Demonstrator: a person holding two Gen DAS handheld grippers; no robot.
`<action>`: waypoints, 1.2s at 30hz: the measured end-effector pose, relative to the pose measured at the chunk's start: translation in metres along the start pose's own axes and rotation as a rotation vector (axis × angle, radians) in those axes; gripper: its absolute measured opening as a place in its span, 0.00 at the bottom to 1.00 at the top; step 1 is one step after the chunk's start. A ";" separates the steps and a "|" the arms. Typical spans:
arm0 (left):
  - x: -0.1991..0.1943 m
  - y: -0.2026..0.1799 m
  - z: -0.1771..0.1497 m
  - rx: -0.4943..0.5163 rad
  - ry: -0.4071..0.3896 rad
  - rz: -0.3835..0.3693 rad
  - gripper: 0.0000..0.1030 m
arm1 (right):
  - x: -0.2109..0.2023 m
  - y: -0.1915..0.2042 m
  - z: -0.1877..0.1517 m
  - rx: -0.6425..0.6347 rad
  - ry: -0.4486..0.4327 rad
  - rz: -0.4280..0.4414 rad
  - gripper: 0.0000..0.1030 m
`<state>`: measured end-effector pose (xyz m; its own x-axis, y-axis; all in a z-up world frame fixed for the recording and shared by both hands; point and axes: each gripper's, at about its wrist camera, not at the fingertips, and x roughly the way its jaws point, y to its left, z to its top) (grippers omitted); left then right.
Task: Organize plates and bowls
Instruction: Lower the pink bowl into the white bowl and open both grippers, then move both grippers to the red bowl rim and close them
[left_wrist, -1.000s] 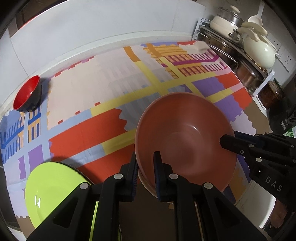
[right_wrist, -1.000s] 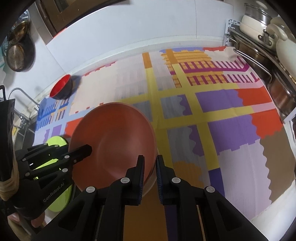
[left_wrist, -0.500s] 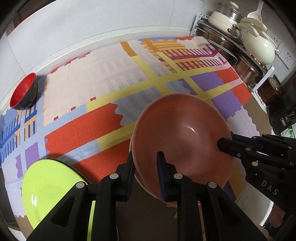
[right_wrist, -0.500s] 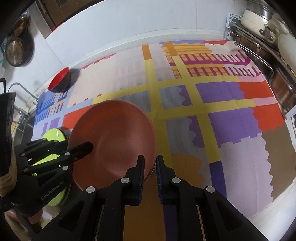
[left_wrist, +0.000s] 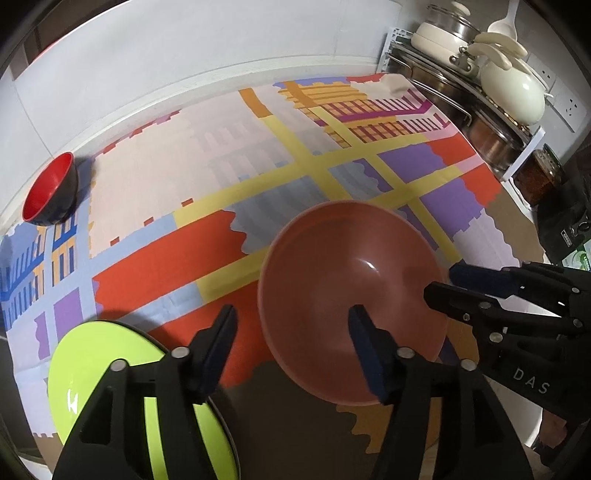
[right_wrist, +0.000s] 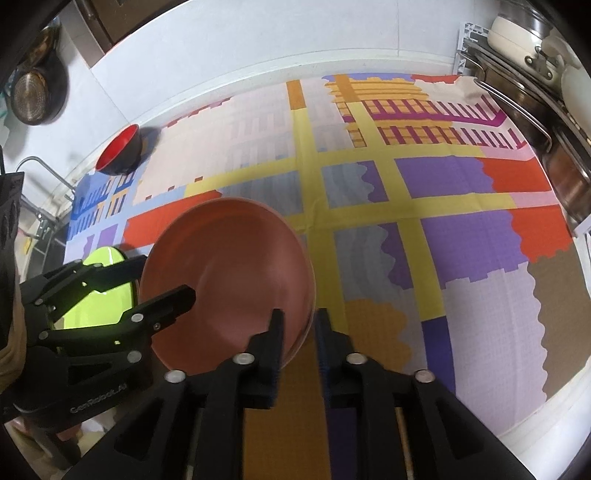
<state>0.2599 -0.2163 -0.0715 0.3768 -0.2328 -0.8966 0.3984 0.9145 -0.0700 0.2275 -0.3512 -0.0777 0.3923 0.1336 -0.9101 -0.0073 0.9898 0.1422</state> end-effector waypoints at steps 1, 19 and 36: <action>-0.001 0.001 0.000 -0.003 -0.003 0.003 0.61 | -0.001 0.000 0.000 0.000 -0.006 -0.005 0.32; -0.037 0.036 0.008 -0.080 -0.123 0.091 0.68 | -0.020 0.020 0.021 -0.064 -0.114 -0.012 0.32; -0.088 0.099 0.006 -0.156 -0.261 0.212 0.73 | -0.031 0.083 0.059 -0.151 -0.212 0.050 0.32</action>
<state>0.2711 -0.1075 0.0027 0.6459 -0.0913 -0.7580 0.1641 0.9862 0.0210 0.2687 -0.2764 -0.0148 0.5719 0.1855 -0.7991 -0.1628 0.9804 0.1111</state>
